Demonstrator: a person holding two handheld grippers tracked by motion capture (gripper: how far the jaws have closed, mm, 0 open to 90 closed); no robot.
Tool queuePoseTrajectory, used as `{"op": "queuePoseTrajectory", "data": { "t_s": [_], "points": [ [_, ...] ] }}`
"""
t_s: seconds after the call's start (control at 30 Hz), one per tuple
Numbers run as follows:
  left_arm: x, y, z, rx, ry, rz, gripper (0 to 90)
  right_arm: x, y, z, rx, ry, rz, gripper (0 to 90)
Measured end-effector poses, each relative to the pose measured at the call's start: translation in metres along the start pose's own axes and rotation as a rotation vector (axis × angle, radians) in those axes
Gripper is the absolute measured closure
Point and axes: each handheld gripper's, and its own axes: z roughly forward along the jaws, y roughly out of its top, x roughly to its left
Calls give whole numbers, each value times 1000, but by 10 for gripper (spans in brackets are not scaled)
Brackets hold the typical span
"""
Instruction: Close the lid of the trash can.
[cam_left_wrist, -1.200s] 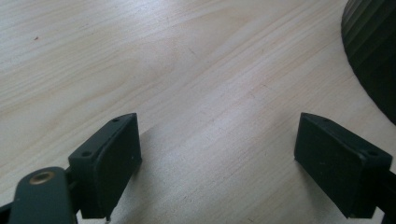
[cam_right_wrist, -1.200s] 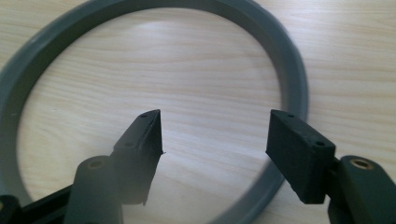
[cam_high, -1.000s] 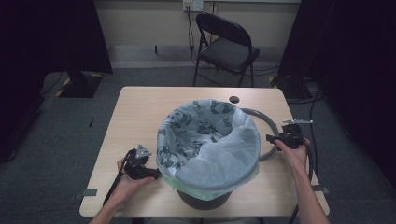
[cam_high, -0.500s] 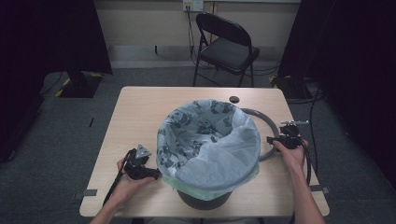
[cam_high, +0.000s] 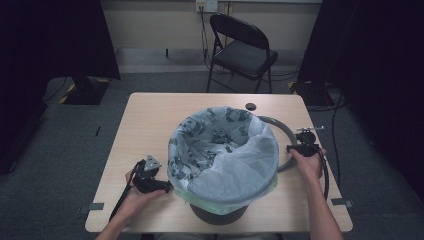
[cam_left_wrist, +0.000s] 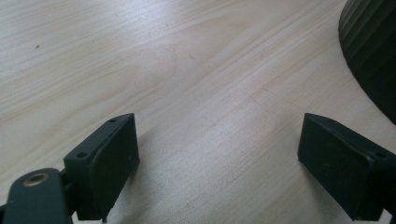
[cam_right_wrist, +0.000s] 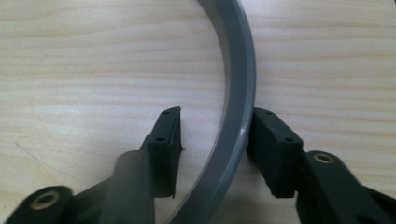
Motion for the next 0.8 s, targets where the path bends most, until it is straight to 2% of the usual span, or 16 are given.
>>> {"op": "queuePoseTrajectory", "data": {
  "t_s": [0.17, 0.43, 0.57, 0.7, 0.8],
  "points": [
    [0, 0, 0, -1, 3, -2, 117, 0, 3, 1, -1, -30, 20, 696],
    [-1, 0, 0, 0, 6, -2, 116, 3, 9, 5, 4, -69, 53, 786],
    [-1, 0, 0, 0, 6, -3, 116, 4, 12, 7, 2, -77, 75, 788],
    [-1, 0, 0, 0, 6, -3, 117, -2, 16, 8, 17, -37, 135, 793],
    [0, 0, 0, 3, 6, 0, 116, -4, 17, 8, 8, -3, 175, 795]
  ]
}}
